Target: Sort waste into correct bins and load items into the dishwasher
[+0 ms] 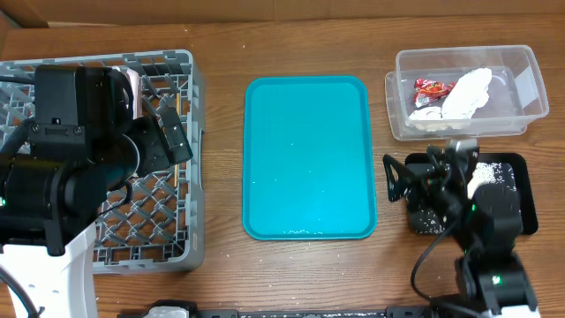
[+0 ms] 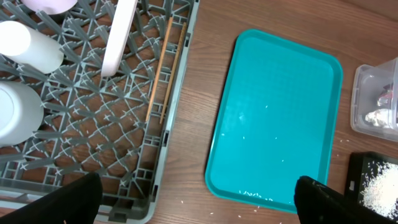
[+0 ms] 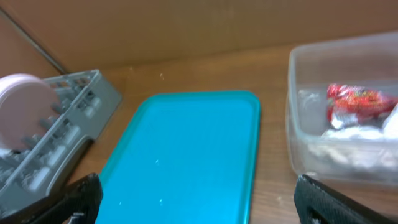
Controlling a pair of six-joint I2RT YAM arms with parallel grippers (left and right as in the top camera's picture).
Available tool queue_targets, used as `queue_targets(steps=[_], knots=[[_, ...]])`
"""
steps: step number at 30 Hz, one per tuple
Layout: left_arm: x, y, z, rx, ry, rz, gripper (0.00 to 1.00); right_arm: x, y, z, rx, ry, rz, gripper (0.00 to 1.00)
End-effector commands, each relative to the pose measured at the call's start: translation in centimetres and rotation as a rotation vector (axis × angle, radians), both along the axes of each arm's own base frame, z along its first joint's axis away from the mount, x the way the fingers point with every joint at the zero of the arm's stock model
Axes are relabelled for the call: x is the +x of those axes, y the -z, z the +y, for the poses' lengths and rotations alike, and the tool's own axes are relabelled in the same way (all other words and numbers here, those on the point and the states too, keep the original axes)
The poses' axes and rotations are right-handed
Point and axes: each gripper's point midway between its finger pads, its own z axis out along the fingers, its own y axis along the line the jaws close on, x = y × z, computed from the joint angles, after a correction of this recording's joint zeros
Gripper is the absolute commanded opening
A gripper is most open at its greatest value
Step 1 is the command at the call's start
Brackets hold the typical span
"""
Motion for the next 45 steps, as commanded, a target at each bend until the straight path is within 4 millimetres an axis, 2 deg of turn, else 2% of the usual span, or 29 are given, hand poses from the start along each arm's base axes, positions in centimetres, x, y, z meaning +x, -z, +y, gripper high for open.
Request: queue_targets(steps=[1,9,16,19,25,33,37,45], knots=[[0.2,-0.2,0.3,0.003,-0.024,-0.008,1.00,-1.7,0.6,0.2,0.008,-0.024,-0.090,1.00],[0.2,-0.2,0.3,0.003,-0.024,-0.008,1.00,-3.0,1.5,-0.5,0.013,0.008,-0.258,1.00],[0.2,-0.2,0.3,0.003,-0.024,-0.008,1.00,-3.6,0.7,-0.8,0.027,0.025,-0.419,1.00],[0.2,-0.2,0.3,0.003,-0.024,-0.009,1.00,-3.8,-0.2,-1.3,0.030,0.051,-0.474,1.00],[0.2,-0.2,0.3,0.003,-0.024,-0.008,1.00,-4.3,-1.3,-2.8,0.033,0.141,-0.543,1.00],[0.2,-0.2,0.3,0.003,-0.024,-0.008,1.00,-4.4,-0.7,-3.4,-0.006,0.162,-0.549,1.00],[0.2,-0.2,0.3,0.003,-0.024,-0.008,1.00,-4.2,0.4,-3.4,-0.076,0.157,-0.523,1.00],[0.2,-0.2,0.3,0.003,-0.024,-0.008,1.00,-3.7,4.5,-3.9,-0.183,0.167,-0.376,1.00]])
